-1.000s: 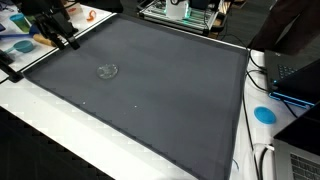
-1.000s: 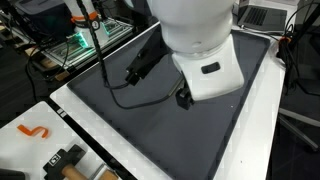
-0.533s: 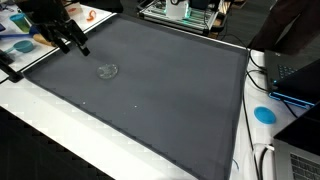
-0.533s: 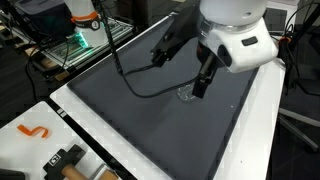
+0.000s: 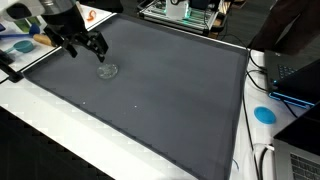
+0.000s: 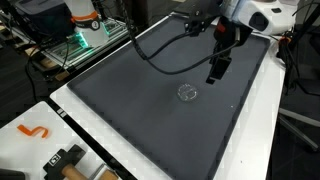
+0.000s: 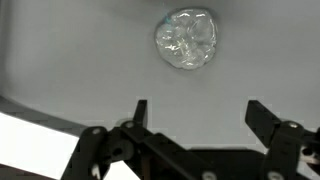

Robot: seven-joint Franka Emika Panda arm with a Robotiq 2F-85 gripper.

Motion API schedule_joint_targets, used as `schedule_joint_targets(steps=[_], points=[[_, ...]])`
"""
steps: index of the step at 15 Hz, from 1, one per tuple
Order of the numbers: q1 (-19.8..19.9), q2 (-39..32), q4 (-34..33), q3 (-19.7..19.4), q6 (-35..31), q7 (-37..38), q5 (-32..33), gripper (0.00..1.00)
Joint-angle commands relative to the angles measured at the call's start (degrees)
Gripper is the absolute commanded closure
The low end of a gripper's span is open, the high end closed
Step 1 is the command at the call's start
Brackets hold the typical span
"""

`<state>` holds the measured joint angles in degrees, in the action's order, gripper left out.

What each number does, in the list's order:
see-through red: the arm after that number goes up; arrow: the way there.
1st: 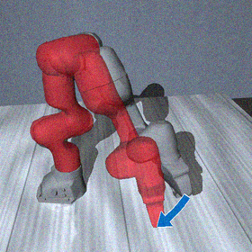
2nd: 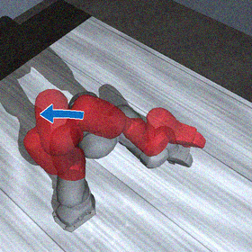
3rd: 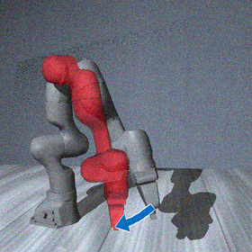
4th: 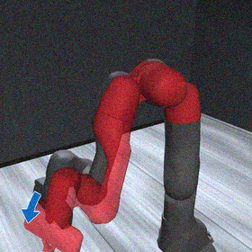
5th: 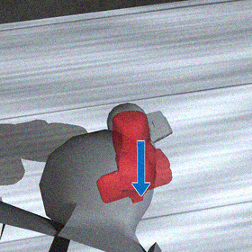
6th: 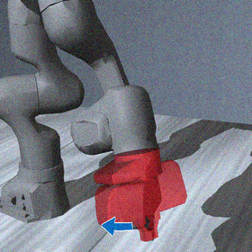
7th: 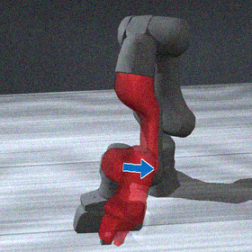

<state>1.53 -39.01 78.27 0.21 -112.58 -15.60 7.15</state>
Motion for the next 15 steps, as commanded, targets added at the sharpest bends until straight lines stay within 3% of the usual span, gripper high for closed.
schedule_joint_targets(steps=[1, 8, 15], points=[[-3.3, 1.9, 2.5, -1.3, 2.0, 2.0, 5.6, 0.0], [-7.3, 3.1, 3.6, -1.7, 7.0, 8.2, 11.7, 0.0], [-9.0, 4.9, 6.9, -1.1, 6.1, 14.3, 11.7, 0.0]])
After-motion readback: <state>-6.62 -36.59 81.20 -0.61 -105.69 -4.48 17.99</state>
